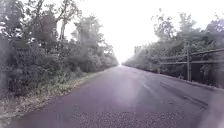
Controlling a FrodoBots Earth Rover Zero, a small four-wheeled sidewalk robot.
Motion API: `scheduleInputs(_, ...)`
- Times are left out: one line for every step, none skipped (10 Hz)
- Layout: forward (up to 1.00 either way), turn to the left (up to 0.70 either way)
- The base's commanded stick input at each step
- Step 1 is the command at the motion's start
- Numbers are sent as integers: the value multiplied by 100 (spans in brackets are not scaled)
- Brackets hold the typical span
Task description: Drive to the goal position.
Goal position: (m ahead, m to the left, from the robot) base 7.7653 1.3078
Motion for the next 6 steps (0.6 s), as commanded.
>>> scheduleInputs(100,-35)
scheduleInputs(100,-40)
scheduleInputs(100,-40)
scheduleInputs(100,-40)
scheduleInputs(100,-40)
scheduleInputs(100,-40)
